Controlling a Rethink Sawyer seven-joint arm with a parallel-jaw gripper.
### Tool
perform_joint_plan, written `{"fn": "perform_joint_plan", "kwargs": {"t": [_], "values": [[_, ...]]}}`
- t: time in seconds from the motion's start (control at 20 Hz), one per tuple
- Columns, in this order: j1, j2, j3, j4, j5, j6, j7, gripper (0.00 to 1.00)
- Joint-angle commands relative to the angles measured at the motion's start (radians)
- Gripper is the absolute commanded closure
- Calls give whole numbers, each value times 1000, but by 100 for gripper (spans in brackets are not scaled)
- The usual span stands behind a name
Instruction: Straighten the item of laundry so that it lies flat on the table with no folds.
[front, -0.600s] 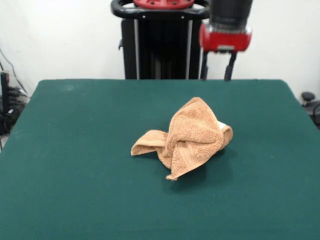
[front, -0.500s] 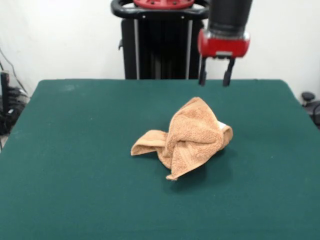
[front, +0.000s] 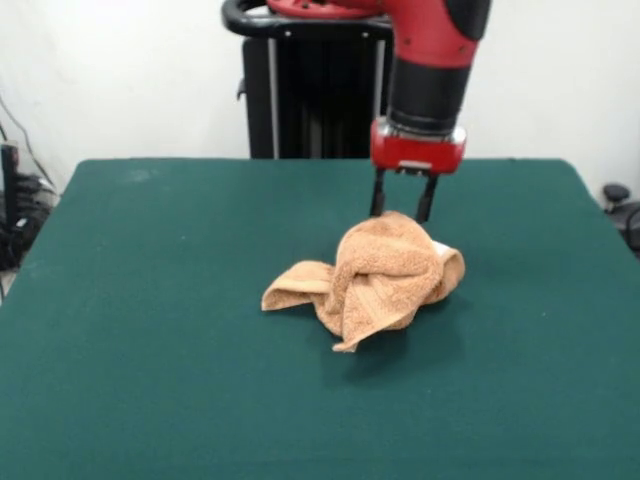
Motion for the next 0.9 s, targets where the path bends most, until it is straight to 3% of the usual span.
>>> {"fn": "perform_joint_plan", "kwargs": {"t": [0.05,0.45,0.75,0.9], "values": [[-31,111,106,-47,85,-145,318,0],[-45,180,134,-51,106,-241,327,0],[-22,165,123,-25,104,-329,342,0],[-50,139,147,-14,97,-284,329,0]]}}
